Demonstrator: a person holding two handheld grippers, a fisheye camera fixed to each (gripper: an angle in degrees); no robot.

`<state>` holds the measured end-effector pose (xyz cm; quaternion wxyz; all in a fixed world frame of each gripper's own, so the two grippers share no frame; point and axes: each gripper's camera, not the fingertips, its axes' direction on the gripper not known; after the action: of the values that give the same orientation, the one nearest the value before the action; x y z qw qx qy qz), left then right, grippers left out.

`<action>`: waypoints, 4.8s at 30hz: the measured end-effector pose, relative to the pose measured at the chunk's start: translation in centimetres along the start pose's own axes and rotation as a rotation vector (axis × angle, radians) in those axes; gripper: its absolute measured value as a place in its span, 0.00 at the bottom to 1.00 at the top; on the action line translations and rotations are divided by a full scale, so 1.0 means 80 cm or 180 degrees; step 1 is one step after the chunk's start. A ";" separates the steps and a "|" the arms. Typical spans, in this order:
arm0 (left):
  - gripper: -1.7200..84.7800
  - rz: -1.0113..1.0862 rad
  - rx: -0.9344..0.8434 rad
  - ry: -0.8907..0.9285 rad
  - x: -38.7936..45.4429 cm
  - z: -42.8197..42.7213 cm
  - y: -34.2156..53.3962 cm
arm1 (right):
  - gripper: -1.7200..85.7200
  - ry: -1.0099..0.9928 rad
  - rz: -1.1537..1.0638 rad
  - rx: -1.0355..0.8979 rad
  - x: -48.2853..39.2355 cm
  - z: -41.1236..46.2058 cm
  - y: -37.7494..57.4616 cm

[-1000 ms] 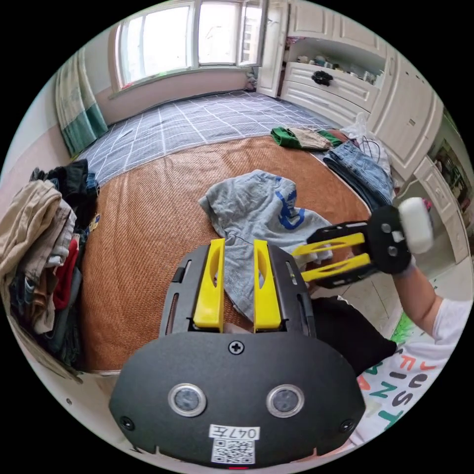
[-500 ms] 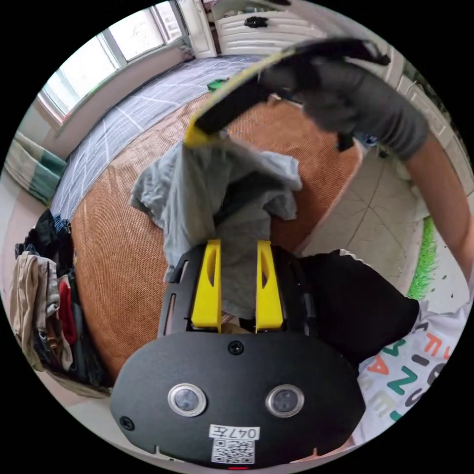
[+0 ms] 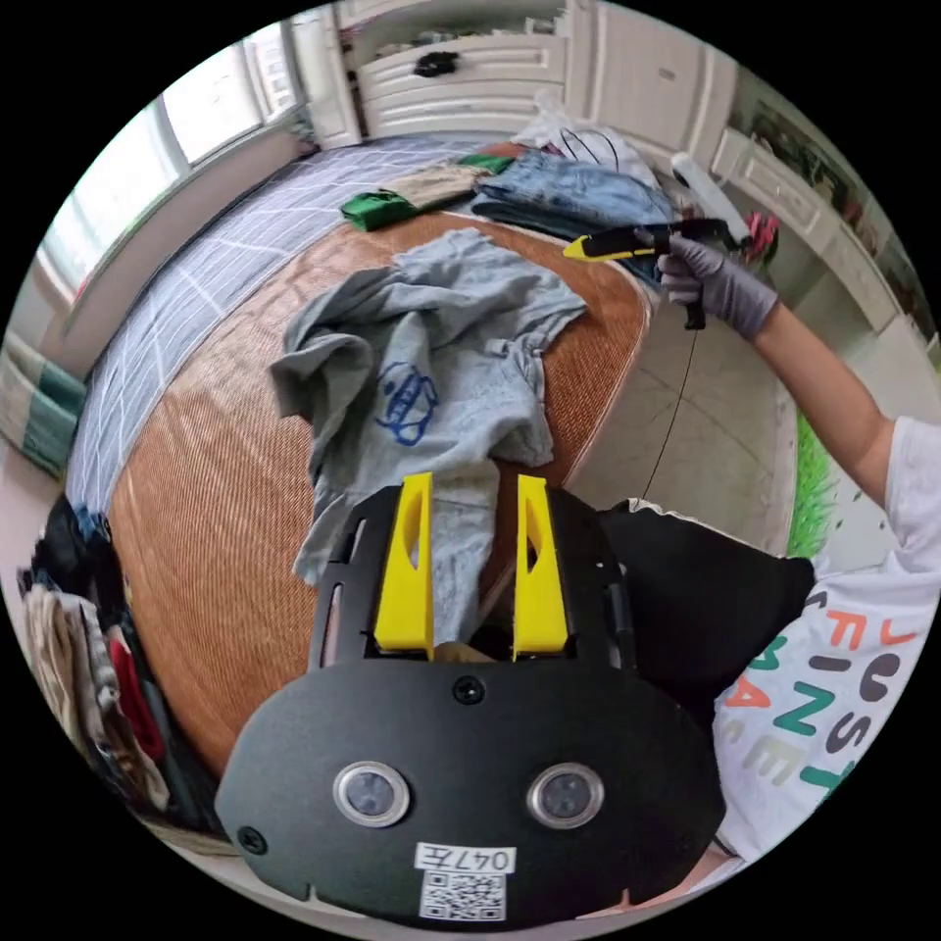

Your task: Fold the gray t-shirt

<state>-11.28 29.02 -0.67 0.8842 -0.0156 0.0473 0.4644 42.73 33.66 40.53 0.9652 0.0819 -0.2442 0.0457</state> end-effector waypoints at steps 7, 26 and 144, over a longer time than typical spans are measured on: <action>0.10 -0.0133 -0.0228 -0.0096 -0.031 0.000 0.023 | 0.05 0.0483 -0.0533 -0.0194 -0.035 0.044 0.044; 0.03 -0.0614 0.1425 -0.1017 -0.178 -0.589 0.230 | 0.01 -0.0090 -0.1448 0.1944 -0.192 -0.316 0.039; 0.02 -0.2588 0.1147 -0.0093 0.468 0.685 0.522 | 0.02 -0.0002 -0.2703 -0.0874 -0.993 0.021 -0.709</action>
<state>-20.71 87.34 50.84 0.9841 0.1280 0.1050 0.0634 -20.38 -26.22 -3.76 0.9002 0.0460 -0.1931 -0.3876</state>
